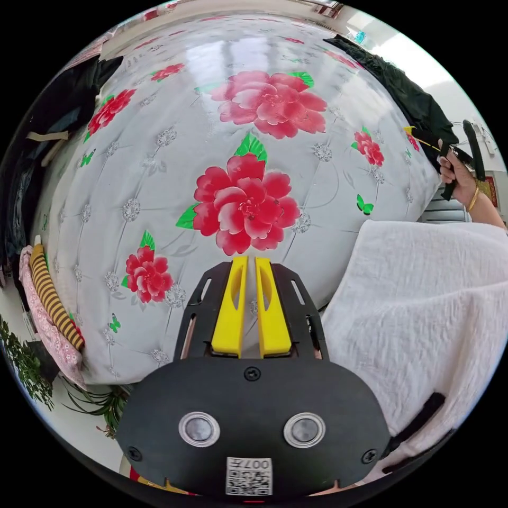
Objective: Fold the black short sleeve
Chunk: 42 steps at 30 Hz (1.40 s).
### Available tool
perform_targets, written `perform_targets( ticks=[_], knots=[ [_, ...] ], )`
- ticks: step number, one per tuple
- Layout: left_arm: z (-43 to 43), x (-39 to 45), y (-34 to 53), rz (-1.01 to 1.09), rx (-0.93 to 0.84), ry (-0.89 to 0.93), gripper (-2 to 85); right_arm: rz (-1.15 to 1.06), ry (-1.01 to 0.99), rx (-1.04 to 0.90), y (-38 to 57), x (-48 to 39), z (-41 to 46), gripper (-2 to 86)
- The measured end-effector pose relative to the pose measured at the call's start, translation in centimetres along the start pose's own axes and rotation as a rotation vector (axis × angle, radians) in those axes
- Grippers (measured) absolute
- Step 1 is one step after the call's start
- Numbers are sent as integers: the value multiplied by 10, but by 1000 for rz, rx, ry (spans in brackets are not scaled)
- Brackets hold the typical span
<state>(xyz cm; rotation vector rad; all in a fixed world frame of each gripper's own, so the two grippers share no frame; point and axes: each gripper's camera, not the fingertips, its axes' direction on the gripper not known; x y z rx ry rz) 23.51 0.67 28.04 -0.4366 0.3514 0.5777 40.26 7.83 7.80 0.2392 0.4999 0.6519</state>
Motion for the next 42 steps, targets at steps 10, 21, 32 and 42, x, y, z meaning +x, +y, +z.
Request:
perform_targets(
  ticks=[10,21,32,42],
  knots=[
    [20,-20,-30,-38,-88,10,13,184,84,-238,-46,148,35,61],
    [39,-79,7,-338,70,191,12,120,-295,-20,-11,84,-16,-1],
    [65,-153,100,-533,411,604,52,-911,-983,-194,109,-252,-114,-3],
    [35,-162,140,-346,585,471,89,-863,-928,11,142,-209,-191,-3]
  ],
)
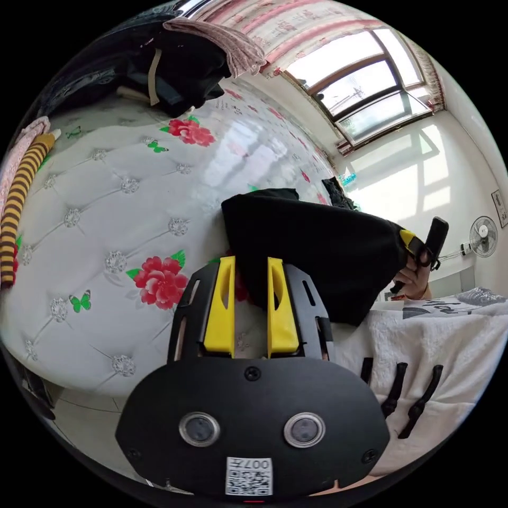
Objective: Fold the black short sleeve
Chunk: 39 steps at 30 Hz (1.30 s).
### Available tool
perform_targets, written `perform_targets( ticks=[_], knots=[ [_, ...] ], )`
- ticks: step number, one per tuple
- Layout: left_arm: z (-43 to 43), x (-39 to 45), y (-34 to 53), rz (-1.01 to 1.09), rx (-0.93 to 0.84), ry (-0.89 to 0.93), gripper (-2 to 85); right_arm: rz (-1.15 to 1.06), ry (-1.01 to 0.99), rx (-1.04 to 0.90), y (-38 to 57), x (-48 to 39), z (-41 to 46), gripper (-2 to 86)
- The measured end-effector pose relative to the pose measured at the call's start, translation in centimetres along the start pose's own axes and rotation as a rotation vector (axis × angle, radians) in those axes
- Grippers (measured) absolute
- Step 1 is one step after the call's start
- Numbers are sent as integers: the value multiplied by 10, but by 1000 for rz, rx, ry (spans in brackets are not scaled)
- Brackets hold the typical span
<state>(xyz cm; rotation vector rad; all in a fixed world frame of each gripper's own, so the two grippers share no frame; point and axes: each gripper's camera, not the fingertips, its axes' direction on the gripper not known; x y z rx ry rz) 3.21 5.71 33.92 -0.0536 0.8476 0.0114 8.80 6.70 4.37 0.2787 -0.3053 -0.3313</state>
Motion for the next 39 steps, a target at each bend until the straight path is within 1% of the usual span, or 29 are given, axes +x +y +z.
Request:
perform_targets(
  ticks=[4,7,10,17,19,21,23,25,26,29,31,33,34,35,37,39],
  knots=[
    [4,8,11,90,15,-56,88,2,128,203,12,-30,-67,-3],
    [26,18,17,140,-18,-17,92,13,214,273,17,-47,-91,-3],
    [61,34,28,184,-79,32,106,29,274,282,25,-59,-94,-4],
    [131,110,61,401,-184,39,158,37,283,309,31,-92,-92,-4],
    [164,134,73,452,-247,-18,172,12,254,342,28,-108,-94,-3],
    [186,148,80,475,-283,-81,167,-5,226,371,27,-120,-96,-3],
    [196,159,84,467,-268,-136,131,-24,210,389,26,-132,-99,-3],
    [187,165,85,422,-181,-149,34,-47,221,395,25,-148,-103,-3],
    [183,166,85,410,-157,-159,8,-53,231,400,26,-152,-104,-3],
    [156,165,86,387,-87,-78,-5,-92,303,436,32,-171,-116,-3],
    [107,162,91,343,30,-66,-8,-99,374,474,39,-182,-130,-3],
    [61,167,97,343,129,-61,-9,-101,425,513,47,-190,-142,-3],
    [28,174,103,357,203,-64,-9,-106,444,543,52,-196,-150,-3],
    [11,179,107,368,239,-64,-9,-110,453,559,55,-199,-155,-3],
    [-58,204,125,432,405,-69,-9,-121,484,612,66,-210,-169,-3],
    [-103,232,140,496,504,-92,-9,-149,496,655,72,-222,-179,-3]
  ],
)
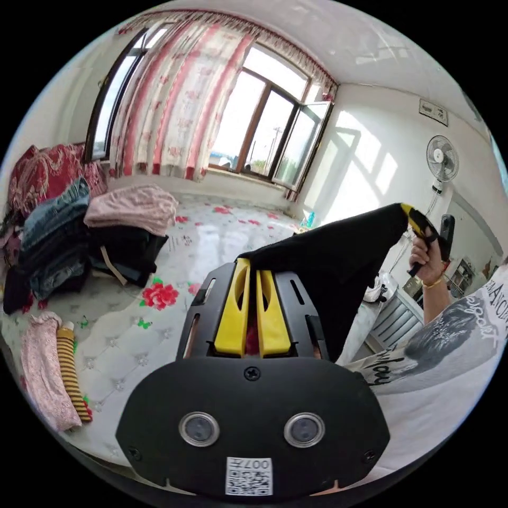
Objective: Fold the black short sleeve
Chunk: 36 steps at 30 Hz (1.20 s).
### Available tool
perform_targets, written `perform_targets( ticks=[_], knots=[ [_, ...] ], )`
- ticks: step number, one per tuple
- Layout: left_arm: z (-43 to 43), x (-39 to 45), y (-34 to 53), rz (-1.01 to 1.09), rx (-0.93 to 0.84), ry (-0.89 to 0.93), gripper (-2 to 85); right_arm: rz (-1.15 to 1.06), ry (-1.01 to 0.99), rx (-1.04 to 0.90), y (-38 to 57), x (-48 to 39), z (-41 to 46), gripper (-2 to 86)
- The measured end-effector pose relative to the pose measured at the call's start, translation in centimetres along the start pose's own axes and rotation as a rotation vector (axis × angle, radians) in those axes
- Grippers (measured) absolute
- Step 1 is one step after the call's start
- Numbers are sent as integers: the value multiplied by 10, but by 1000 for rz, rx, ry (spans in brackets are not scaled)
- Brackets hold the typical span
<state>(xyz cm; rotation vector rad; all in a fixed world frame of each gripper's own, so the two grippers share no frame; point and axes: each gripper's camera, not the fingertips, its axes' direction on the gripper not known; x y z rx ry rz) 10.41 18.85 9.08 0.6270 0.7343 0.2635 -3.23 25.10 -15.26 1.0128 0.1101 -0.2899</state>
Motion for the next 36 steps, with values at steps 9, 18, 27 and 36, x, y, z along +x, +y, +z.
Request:
perform_targets(
  ticks=[9,18,27,36],
  knots=[
    [-99,106,-81,287,322,-84,-8,-159,61,261,-48,-17,-36,-3],
    [118,9,-198,146,-85,-322,89,77,367,-76,-97,124,167,8],
    [178,-86,20,-175,-482,-354,108,421,346,-646,124,218,254,36],
    [233,-28,141,-245,-854,-108,125,318,327,-960,198,231,305,65]
  ],
)
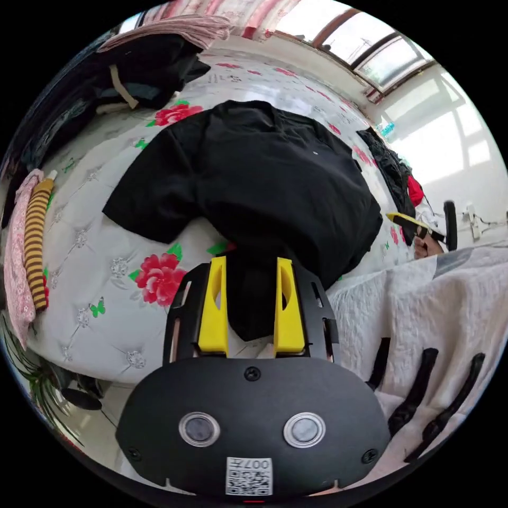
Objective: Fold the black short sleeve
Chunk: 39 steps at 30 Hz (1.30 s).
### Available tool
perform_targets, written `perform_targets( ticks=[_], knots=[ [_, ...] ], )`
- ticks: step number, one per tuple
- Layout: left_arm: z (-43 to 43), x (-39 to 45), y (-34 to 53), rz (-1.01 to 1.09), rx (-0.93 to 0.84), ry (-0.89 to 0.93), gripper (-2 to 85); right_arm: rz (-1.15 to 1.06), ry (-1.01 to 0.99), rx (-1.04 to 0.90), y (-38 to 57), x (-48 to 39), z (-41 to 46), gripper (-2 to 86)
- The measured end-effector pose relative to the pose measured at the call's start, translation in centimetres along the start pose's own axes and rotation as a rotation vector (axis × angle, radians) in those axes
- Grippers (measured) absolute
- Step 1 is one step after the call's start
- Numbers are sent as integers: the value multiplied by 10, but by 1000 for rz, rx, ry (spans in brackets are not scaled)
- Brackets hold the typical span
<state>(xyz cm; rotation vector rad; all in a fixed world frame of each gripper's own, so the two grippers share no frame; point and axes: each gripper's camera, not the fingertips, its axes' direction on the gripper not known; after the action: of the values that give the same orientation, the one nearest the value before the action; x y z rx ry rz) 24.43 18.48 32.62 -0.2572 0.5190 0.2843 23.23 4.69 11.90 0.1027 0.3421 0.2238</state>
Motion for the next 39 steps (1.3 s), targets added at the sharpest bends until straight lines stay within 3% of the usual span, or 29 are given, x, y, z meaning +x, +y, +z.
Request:
perform_targets(
  ticks=[2,4,5,9,11,13,16,19,31,39],
  knots=[
    [24,7,-24,52,-128,-25,115,-34,60,-74,-14,1,20,60],
    [19,16,-51,151,-145,-173,67,-13,64,-186,-25,6,46,41],
    [18,16,-59,180,-164,-165,49,-6,68,-138,-26,7,40,34],
    [-14,-12,-111,191,-262,69,14,-108,-129,-256,-51,6,21,10],
    [-49,-36,-135,143,-183,280,12,-112,-252,-184,-65,15,-13,7],
    [-102,-86,-167,-26,20,430,19,-57,-428,-36,-90,40,-64,9],
    [-142,-166,-189,-383,298,453,46,118,-493,189,-113,77,-104,18],
    [-151,-200,-199,-560,302,391,78,216,-476,233,-127,93,-109,31],
    [-166,-156,-148,-295,203,71,83,213,-199,127,-115,103,-78,48],
    [-166,-122,-209,6,229,-7,112,48,-141,52,-152,113,-56,30]
  ],
)
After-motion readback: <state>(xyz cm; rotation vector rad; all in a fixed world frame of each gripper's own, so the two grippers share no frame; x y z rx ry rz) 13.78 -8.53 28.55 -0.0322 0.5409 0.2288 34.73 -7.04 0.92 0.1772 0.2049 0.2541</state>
